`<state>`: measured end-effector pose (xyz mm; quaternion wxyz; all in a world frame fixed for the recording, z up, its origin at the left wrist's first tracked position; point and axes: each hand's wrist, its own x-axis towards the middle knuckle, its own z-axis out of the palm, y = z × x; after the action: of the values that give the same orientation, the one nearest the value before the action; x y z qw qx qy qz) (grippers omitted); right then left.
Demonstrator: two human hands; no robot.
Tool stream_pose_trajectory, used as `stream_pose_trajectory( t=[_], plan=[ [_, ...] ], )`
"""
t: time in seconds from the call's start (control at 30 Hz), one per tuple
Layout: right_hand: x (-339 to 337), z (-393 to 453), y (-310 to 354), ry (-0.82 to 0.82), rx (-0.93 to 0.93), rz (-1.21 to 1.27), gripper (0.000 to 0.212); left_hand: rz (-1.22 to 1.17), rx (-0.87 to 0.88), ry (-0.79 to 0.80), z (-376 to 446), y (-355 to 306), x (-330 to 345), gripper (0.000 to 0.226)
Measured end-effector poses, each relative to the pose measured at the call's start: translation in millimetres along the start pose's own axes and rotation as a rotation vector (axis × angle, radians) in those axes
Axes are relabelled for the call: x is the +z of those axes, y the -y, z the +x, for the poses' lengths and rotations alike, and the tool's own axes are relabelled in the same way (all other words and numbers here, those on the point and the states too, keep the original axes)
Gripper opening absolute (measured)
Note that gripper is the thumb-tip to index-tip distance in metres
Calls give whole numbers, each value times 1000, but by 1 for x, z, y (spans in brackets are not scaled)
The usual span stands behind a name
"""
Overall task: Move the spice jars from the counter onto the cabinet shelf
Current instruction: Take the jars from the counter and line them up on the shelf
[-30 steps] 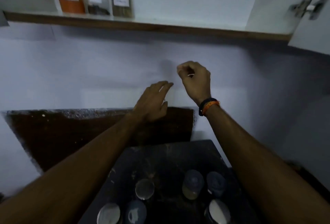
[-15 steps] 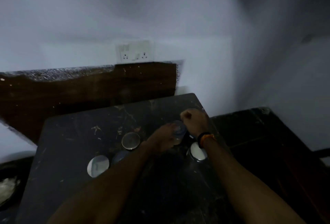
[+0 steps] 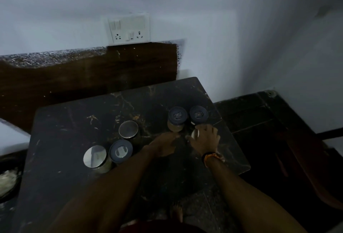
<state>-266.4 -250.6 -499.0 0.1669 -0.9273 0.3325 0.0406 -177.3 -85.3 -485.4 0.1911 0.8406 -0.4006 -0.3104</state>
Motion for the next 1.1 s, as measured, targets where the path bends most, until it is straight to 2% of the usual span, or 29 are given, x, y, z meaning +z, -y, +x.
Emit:
stream_pose_trajectory(
  t=[0.07,0.13,0.27,0.37,0.53,0.63,0.7,0.77,0.83,0.9,1.1],
  plan=[
    [7,0,-1,55,43,19,77,-6,-19,-6,-2,4,0,39],
    [13,0,0,115,70,89,81,-16,-43,-8,-3,7,0,44],
    [15,4,2,136,78,119,66,-86,-101,-16,-4,9,3,45],
    [8,7,8,171,14,109,60,-246,-125,-102,-10,14,5,41],
    [-19,10,32,208,-200,162,54,-797,-306,-255,-23,22,10,26],
    [-43,13,45,282,-301,368,57,-1121,-410,-358,-33,32,12,25],
    [-63,14,56,396,-401,523,59,-1364,-443,-341,-43,38,9,29],
    [-83,13,70,535,-447,688,60,-1579,-459,-253,-53,41,3,40],
    [-102,10,85,583,-502,800,63,-1792,-412,-165,-60,41,0,51],
    [-116,8,99,589,-572,880,66,-1940,-289,-125,-69,36,-6,62],
    [-135,10,133,676,-712,987,71,-2098,-17,-318,-99,17,-38,63]
  ],
)
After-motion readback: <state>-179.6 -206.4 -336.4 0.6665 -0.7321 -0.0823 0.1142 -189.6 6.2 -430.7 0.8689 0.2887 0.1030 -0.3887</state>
